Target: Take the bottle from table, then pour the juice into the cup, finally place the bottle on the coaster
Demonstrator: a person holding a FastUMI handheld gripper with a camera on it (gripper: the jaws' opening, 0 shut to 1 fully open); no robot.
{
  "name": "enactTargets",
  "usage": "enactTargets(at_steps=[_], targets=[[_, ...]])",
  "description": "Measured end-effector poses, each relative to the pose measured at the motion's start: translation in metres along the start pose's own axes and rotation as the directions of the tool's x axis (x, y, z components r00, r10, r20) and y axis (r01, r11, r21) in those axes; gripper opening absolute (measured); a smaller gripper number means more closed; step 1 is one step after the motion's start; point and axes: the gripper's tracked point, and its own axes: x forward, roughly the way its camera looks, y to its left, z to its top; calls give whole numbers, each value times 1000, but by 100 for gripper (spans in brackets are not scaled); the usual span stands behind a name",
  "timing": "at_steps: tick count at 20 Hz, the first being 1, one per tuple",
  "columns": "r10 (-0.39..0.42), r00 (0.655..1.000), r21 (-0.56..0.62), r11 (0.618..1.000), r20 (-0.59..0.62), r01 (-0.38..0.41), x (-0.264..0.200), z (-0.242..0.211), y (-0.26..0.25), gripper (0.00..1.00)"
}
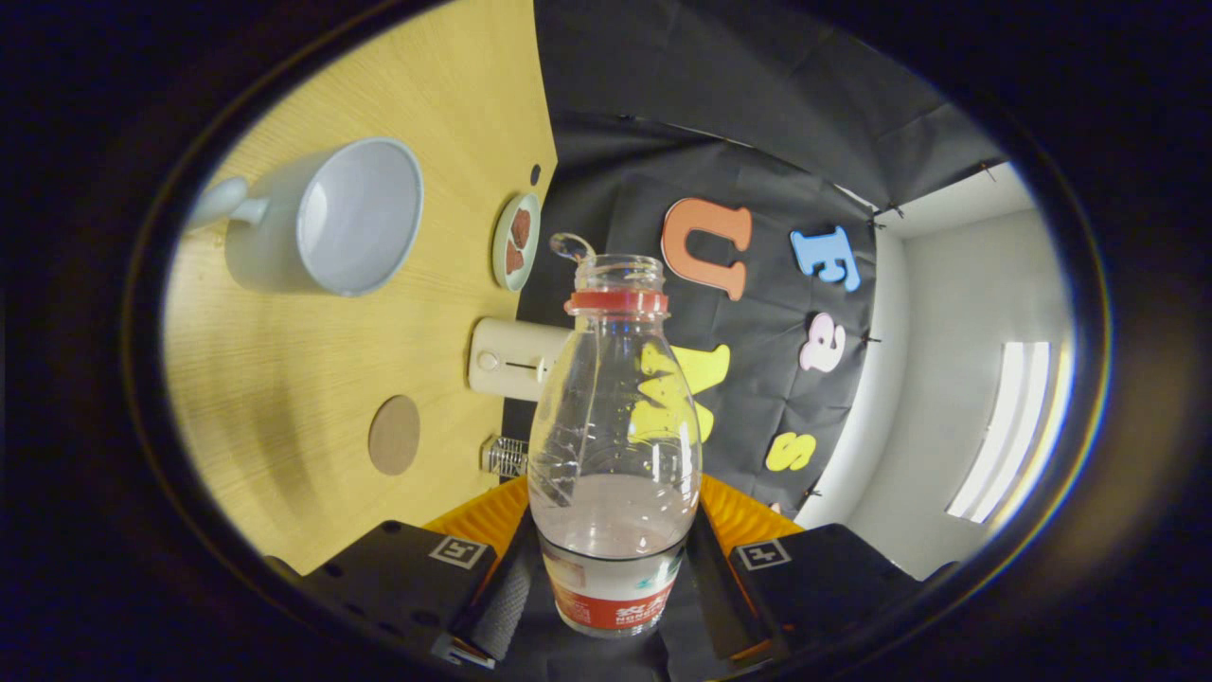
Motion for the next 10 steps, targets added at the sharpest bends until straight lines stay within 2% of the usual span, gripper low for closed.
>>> enactTargets(at_steps=[10], targets=[[-12, 1000, -14, 1000, -12, 12, 0, -4, -3, 81]])
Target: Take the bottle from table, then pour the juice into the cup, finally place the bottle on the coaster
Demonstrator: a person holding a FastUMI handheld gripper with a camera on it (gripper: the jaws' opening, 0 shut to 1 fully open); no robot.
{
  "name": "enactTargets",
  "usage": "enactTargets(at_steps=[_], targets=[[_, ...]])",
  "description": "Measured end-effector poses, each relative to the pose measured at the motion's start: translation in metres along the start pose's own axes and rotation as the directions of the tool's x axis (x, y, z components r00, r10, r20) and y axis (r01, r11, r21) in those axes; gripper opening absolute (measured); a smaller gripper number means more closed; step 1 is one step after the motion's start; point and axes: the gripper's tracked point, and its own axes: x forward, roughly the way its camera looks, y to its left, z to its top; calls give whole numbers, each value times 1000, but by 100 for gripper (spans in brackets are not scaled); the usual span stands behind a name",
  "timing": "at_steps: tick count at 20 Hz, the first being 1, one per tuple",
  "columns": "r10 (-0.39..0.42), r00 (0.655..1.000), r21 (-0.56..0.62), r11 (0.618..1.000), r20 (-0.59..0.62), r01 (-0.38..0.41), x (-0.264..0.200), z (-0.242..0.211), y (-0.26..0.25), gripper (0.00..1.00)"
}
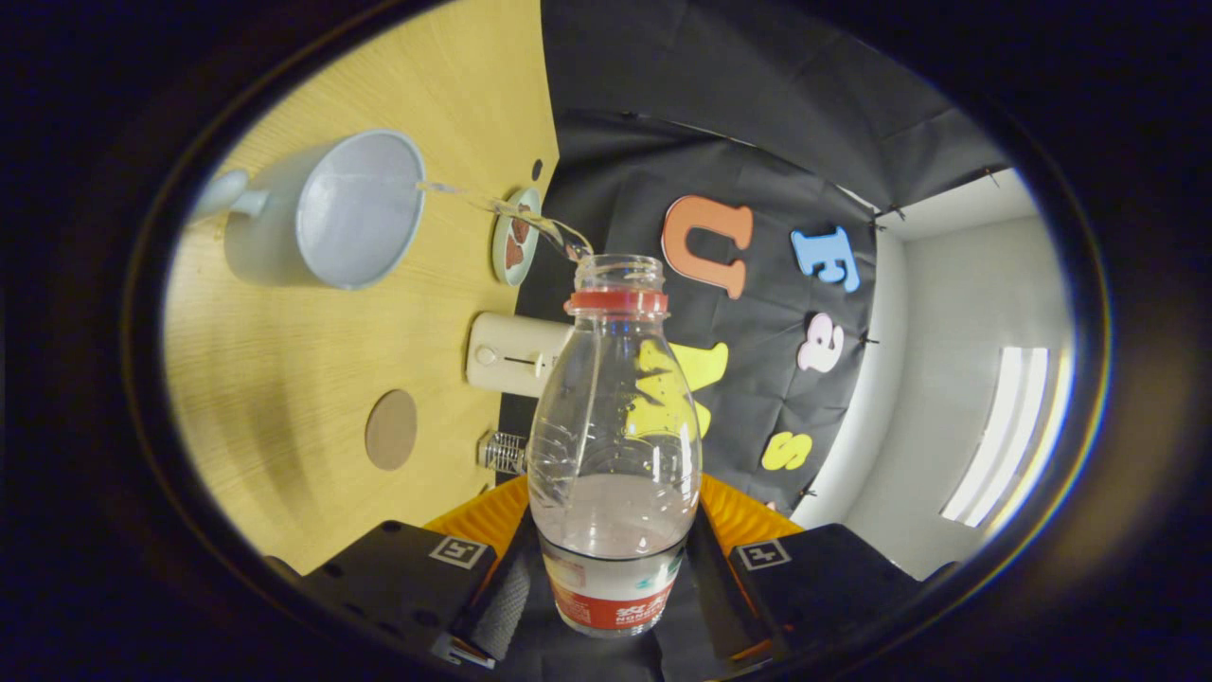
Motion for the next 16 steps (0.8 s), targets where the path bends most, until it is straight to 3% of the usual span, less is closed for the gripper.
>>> enactTargets(at_steps=[16], targets=[[-43, 999, -31, 999, -11, 43, -8, -11, -15, 80]])
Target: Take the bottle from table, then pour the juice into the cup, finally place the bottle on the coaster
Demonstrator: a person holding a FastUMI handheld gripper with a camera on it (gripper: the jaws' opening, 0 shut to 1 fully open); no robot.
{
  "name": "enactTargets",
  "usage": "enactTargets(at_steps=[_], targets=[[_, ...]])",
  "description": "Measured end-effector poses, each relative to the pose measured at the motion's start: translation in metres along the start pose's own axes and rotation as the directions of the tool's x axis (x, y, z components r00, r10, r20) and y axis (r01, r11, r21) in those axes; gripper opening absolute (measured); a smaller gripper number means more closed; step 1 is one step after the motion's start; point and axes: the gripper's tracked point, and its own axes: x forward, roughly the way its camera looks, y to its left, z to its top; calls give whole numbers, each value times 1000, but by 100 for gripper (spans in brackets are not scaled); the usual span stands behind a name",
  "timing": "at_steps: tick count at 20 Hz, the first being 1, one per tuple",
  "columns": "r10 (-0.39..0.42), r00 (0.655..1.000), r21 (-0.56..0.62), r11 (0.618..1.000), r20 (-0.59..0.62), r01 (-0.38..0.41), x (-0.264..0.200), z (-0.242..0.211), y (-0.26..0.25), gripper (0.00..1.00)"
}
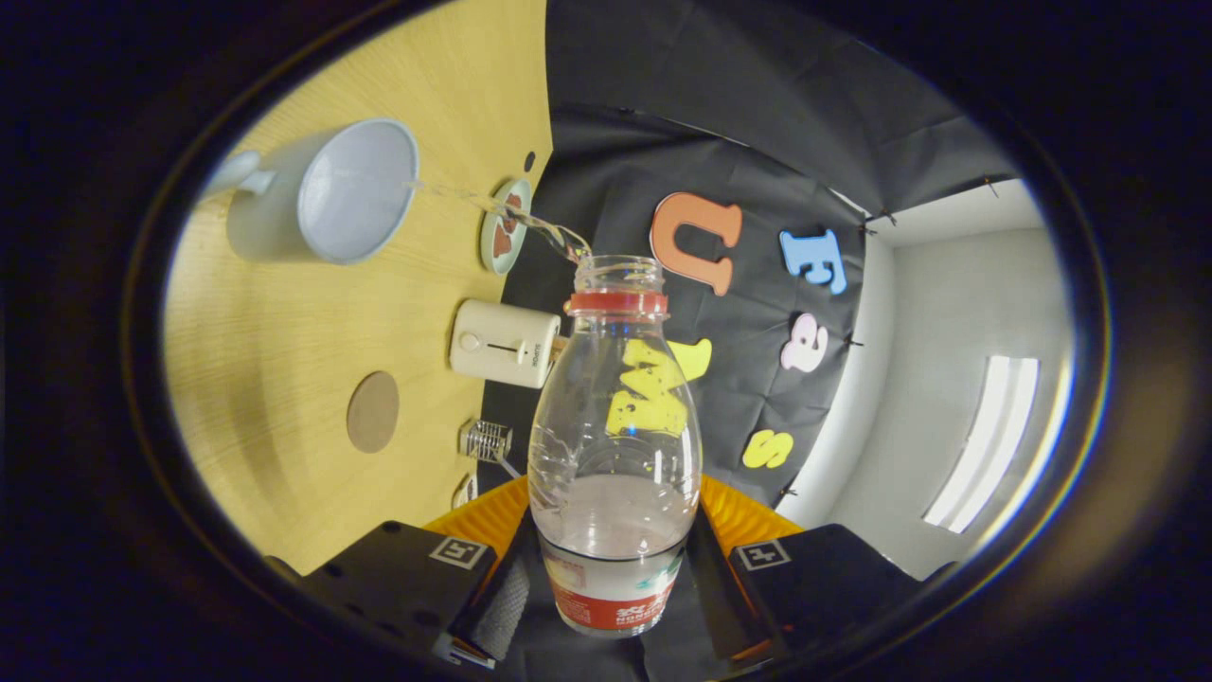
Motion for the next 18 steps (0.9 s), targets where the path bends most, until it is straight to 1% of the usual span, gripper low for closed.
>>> enactTargets(at_steps=[10, 15, 18], targets=[[-14, 1000, -38, 999, 6, 15, -1, -1, -4, 80], [-15, 1000, -47, 999, -2, 14, -2, -10, -5, 80], [-29, 1000, -73, 997, 2, 29, -5, -10, -11, 80]])
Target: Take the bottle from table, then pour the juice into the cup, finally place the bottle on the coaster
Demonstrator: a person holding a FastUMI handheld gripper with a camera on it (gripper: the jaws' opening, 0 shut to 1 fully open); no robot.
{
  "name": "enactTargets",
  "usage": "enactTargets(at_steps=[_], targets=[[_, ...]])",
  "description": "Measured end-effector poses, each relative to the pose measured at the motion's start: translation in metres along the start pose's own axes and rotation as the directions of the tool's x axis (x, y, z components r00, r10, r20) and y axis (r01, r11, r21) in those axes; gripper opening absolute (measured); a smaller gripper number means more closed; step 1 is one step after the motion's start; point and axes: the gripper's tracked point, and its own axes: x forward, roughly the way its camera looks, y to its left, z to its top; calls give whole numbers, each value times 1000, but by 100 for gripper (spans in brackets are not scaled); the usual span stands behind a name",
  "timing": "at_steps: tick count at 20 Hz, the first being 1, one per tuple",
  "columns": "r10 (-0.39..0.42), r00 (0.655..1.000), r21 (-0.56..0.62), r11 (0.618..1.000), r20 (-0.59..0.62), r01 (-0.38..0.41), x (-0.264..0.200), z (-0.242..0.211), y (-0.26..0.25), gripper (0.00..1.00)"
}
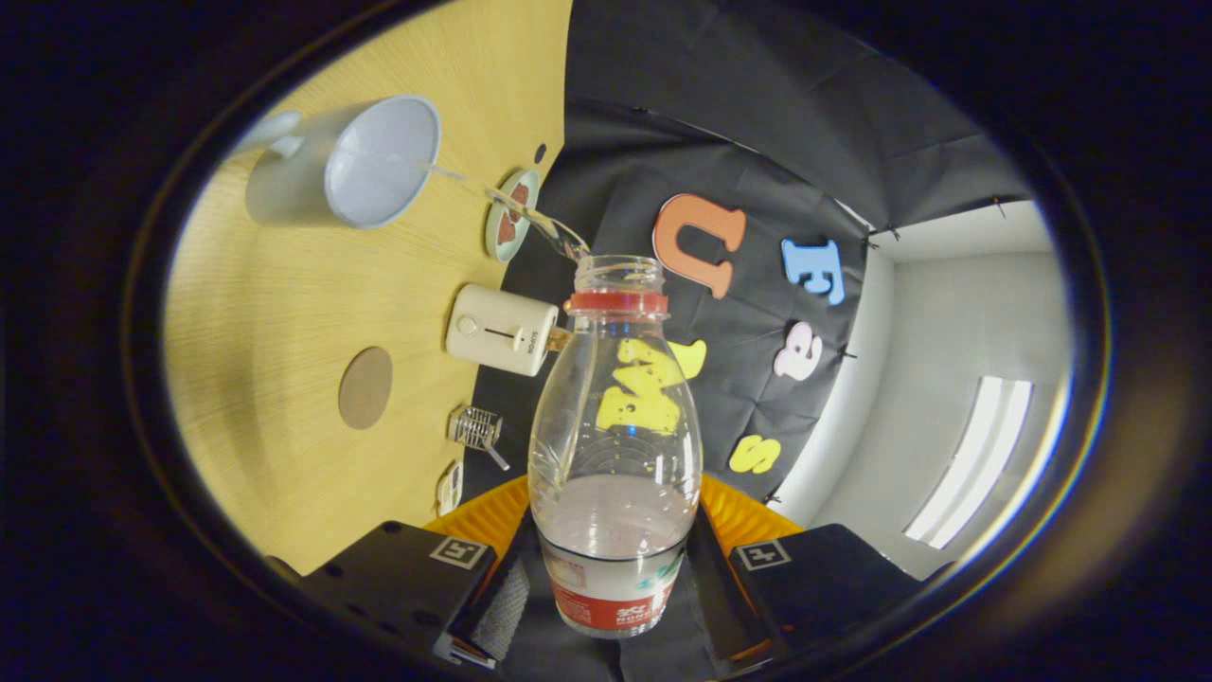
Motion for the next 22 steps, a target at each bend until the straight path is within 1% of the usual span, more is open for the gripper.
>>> enactTargets(at_steps=[6, 11, 18, 22], targets=[[-23, 1000, -14, 1000, 1, 23, -3, 2, -9, 80], [-8, 1000, -30, 1000, -21, 8, -2, 0, -6, 80], [-3, 1000, -91, 996, -16, 1, -1, 5, -5, 80], [-20, 1000, -119, 993, 0, 20, -2, 10, -10, 80]])
